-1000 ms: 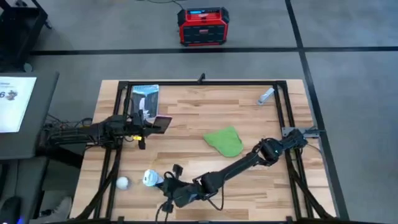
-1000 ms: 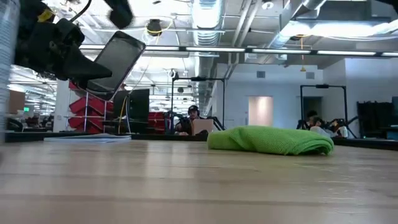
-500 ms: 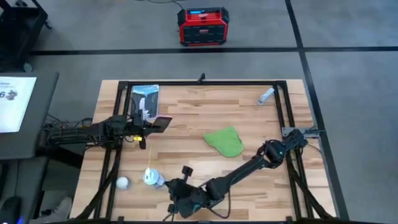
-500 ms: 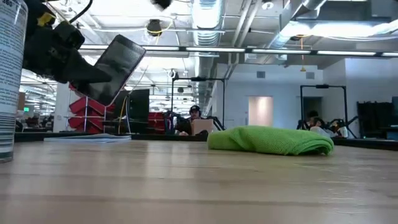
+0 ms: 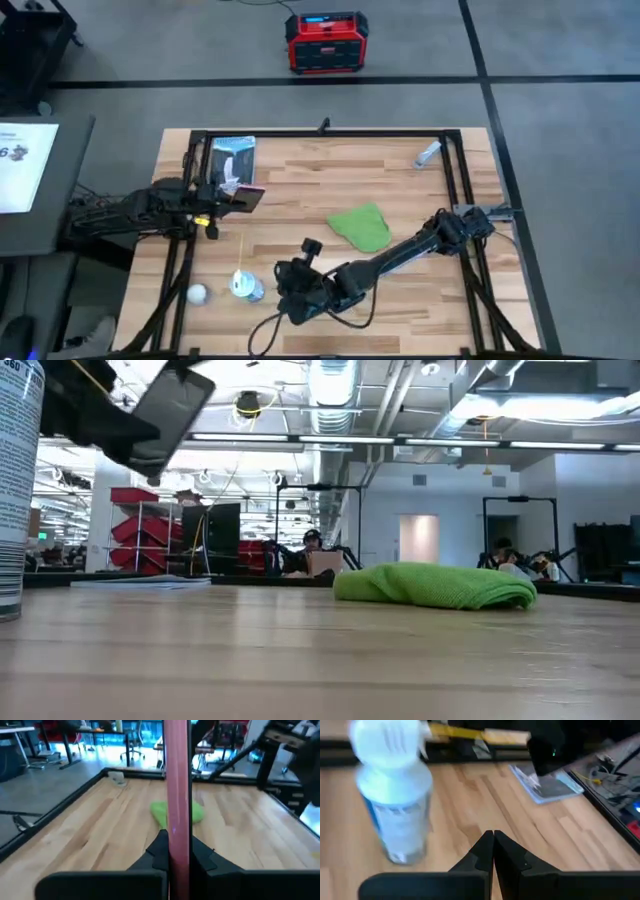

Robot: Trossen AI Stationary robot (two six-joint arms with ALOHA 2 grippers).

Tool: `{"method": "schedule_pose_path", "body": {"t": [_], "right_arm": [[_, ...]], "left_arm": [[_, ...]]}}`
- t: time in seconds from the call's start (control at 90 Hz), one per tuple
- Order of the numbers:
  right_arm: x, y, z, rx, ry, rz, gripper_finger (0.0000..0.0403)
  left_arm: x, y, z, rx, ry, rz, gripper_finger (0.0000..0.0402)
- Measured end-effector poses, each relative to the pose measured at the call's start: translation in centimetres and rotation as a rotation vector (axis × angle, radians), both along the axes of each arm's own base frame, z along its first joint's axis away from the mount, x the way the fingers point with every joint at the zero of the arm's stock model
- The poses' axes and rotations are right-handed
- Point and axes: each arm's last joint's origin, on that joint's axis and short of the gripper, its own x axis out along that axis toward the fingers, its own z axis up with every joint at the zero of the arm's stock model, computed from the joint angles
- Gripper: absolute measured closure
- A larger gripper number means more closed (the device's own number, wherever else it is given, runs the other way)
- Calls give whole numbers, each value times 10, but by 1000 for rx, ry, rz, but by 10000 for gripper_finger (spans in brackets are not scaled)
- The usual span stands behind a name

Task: Apply microfiber cloth
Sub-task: Spray the front of the black cellphone with the white spray bottle

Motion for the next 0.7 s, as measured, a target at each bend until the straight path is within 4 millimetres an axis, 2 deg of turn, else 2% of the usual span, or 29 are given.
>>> {"method": "schedule_pose_path", "body": {"t": [0.111, 0.267, 0.489, 0.7], "right_arm": [[7, -20, -2, 23, 38, -11, 403], [19, -53, -3, 39, 67, -20, 403], [38, -92, 5, 63, -9, -32, 403], [44, -124, 18, 112, -116, -118, 403]], "left_arm": [[-5, -1, 6, -7, -71, 6, 399], [0, 1, -8, -32, 6, 40, 399], [2, 2, -17, -56, 14, 63, 399], [2, 2, -16, -66, 3, 66, 399]]}}
